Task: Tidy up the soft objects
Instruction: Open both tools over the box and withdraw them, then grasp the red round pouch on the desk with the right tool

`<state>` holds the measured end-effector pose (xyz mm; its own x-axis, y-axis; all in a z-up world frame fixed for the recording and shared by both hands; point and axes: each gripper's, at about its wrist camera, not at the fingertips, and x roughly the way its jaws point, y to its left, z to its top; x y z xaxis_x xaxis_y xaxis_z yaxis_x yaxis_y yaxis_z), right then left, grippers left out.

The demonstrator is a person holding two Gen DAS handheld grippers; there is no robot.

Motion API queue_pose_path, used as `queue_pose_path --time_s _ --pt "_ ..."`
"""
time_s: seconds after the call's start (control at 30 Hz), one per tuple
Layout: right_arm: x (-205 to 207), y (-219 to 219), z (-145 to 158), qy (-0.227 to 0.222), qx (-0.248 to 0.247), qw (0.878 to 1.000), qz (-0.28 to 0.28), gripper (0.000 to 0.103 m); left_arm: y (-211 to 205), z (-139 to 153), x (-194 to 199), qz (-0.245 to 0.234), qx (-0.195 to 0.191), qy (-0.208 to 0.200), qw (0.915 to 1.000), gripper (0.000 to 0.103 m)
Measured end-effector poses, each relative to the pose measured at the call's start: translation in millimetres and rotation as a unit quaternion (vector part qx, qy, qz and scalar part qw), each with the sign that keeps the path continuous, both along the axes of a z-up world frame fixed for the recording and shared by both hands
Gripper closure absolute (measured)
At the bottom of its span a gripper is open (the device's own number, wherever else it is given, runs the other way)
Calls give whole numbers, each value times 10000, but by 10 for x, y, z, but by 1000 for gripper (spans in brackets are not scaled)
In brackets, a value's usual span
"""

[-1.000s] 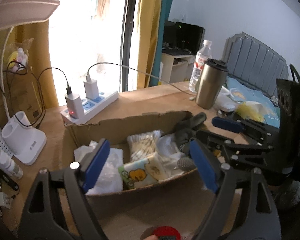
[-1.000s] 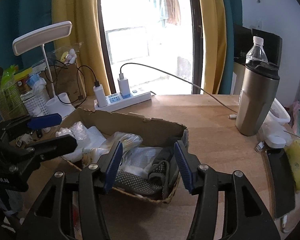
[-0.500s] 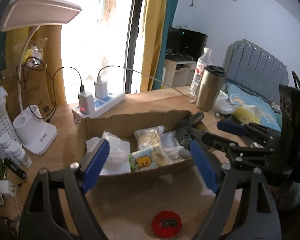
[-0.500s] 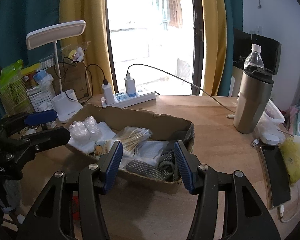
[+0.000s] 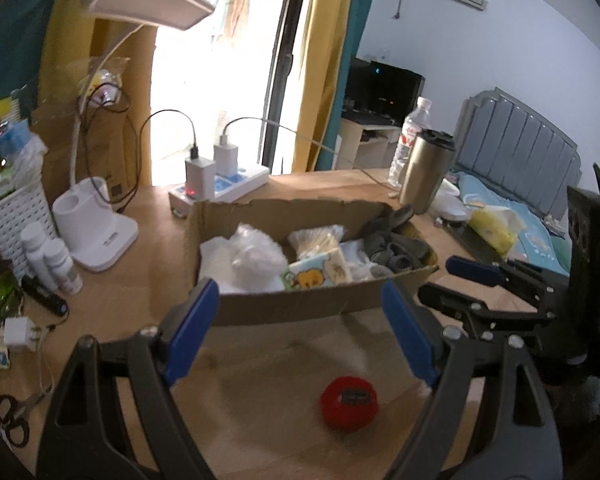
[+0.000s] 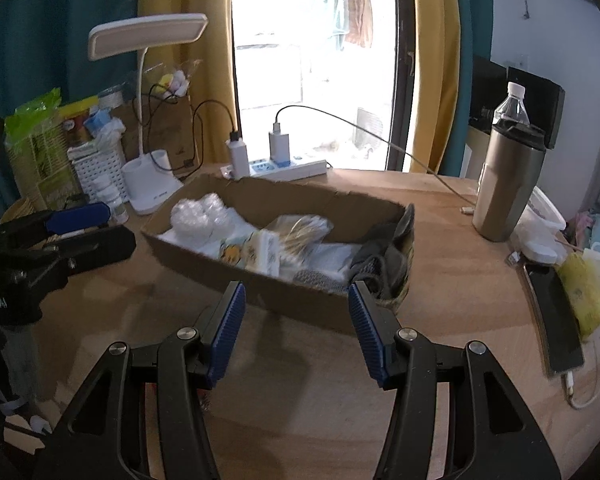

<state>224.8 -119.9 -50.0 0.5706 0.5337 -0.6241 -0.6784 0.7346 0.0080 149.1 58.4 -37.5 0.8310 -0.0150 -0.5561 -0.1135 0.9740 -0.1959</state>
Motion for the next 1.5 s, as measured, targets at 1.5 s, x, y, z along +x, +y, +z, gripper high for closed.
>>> queue_pose_path --time_s 1.5 --pt "-518 739 -663 700 -731 9936 508 46 600 -703 -728 618 -315 478 9964 18"
